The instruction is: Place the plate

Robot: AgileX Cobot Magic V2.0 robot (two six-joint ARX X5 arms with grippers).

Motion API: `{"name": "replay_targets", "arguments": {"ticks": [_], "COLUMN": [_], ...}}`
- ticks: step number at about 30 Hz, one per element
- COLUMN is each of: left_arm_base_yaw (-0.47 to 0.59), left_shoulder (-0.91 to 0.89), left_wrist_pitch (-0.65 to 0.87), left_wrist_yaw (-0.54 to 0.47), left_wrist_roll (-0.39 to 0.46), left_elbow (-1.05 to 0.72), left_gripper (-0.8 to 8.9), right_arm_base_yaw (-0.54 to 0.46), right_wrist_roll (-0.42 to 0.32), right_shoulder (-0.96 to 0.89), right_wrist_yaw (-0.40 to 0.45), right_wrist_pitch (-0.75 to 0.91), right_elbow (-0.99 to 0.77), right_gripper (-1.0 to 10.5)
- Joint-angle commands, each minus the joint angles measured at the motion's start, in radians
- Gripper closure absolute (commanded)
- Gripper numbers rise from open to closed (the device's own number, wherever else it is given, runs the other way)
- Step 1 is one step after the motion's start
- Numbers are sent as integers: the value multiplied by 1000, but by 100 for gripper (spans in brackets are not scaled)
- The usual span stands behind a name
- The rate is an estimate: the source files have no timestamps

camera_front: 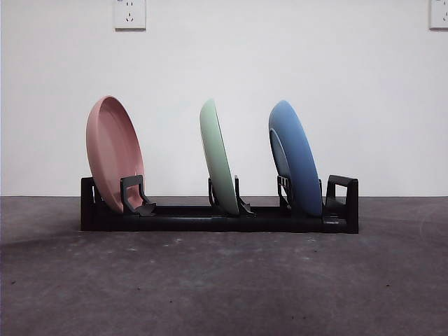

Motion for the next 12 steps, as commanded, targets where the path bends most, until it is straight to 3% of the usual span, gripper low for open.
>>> {"name": "replay_targets", "arguments": {"ticks": [1,7,12], "left_arm_base_yaw": [-6,-11,-19], "left_shoulder": [4,4,2], "left_wrist_pitch": [8,8,7], "left_wrist_yaw": [5,5,6], "left_wrist_roll": [10,10,1], "left_elbow": [20,20,20], "left_gripper": [335,337,337], "right_arm_base_yaw": [5,5,6], "right_wrist_roll": [-11,-8,49], "right_shoulder": [4,4,16], "right_wrist_yaw": [1,1,2], "right_wrist_pitch": [13,13,29], "right_elbow": [14,14,14], "right_gripper": [518,454,454]}}
